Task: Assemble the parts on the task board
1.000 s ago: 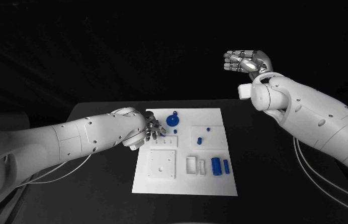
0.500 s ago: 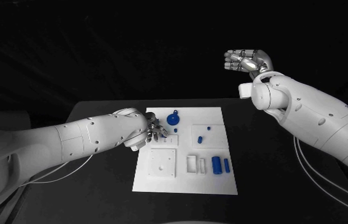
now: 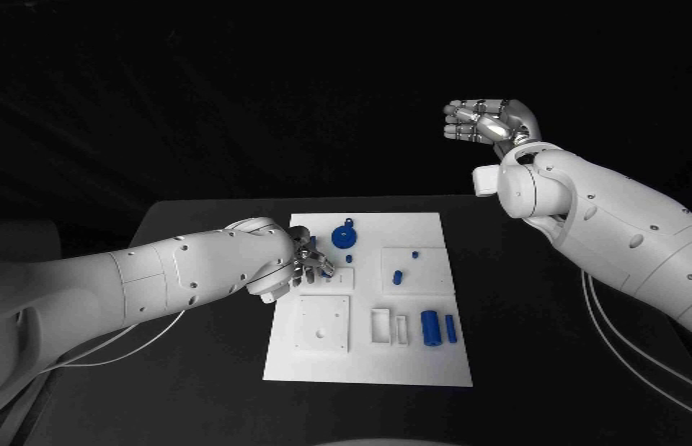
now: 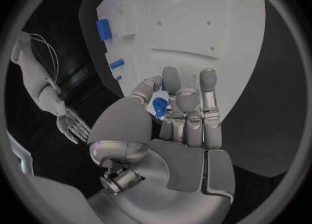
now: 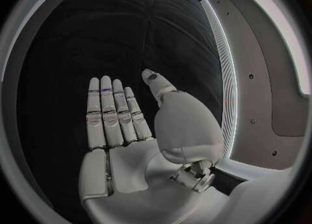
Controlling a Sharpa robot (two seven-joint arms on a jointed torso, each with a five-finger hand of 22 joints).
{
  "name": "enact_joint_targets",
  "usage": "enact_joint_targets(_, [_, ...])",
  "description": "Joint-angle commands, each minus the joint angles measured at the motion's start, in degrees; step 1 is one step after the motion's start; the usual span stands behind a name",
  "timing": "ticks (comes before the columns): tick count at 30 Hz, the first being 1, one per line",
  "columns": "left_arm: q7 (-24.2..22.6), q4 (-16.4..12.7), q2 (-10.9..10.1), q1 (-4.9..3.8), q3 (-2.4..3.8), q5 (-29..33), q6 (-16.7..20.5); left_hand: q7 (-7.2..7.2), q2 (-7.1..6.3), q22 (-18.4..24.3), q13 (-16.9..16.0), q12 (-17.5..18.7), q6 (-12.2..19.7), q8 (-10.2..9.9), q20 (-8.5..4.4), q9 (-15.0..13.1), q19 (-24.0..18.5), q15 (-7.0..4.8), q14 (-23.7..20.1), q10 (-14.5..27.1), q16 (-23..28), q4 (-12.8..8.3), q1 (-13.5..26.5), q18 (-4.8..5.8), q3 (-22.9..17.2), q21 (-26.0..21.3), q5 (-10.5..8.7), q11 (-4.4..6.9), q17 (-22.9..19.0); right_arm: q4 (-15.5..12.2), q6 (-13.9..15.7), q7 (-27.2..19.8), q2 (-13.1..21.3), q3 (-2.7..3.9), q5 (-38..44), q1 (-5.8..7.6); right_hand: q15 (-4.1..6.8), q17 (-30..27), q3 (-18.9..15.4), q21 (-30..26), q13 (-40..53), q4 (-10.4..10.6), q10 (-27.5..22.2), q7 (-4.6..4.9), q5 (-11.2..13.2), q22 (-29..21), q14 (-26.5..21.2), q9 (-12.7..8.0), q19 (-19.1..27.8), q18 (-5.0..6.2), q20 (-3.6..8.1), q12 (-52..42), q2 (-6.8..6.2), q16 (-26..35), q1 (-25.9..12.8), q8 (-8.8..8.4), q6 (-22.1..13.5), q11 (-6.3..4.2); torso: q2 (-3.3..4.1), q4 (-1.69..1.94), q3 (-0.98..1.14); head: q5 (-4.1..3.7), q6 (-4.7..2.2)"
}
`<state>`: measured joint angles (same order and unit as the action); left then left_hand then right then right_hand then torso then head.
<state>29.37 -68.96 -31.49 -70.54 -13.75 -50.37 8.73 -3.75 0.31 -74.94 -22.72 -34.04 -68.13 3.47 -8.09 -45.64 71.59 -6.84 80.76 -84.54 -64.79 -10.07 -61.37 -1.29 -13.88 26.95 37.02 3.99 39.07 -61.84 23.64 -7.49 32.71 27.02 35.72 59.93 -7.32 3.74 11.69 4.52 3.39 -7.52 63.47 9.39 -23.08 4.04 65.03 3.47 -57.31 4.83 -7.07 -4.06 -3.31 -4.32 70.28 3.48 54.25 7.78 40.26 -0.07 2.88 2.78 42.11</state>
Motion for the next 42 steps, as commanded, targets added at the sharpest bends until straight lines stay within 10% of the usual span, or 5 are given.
enact_joint_targets(1, [0.0, 0.0, 0.2, 0.14, 0.02, -0.3, -1.0, 5.72, 0.52, -0.5, -0.1, -0.3, -9.3, 0.4, -0.01, -2.4, 0.3, -0.41, -0.1, -2.2, -0.4, -2.8, 0.0, 0.45, -3.1, -0.2, 0.2, 0.78, 0.1, 0.1, -1.0, -0.1, -0.1, 0.01, -0.1, 0.01, -0.02, -0.1, -0.3, 0.4, 0.0, -0.1, -0.5, 0.02, -0.3, 0.0, -0.4, -0.1, 0.3, -0.59, -0.02, 0.3, 0.39, 0.2, 0.0, -0.09, -0.4, 0.1, 0.0, -0.03, 0.0, 0.01, 0.02])
enact_joint_targets(42, [0.2, 1.7, 0.8, 1.08, 0.03, -1.1, -2.2, 5.68, 0.67, -1.0, -0.1, -0.3, -9.1, 0.4, -0.11, -2.4, 0.9, -0.46, -0.2, -2.2, -0.3, -2.8, -0.1, 0.6, -3.1, -1.3, -0.07, 0.77, -0.2, 0.5, -1.5, -0.2, -0.5, -0.01, -0.1, -0.15, -0.03, -0.1, -0.9, 0.5, 0.0, -0.3, -0.5, 0.01, -0.3, -0.1, -0.5, 0.0, 0.5, -0.61, -0.05, 0.3, 0.71, 0.2, -0.1, -0.08, -0.2, 0.11, -0.01, -0.03, 0.03, -0.1, 0.39])
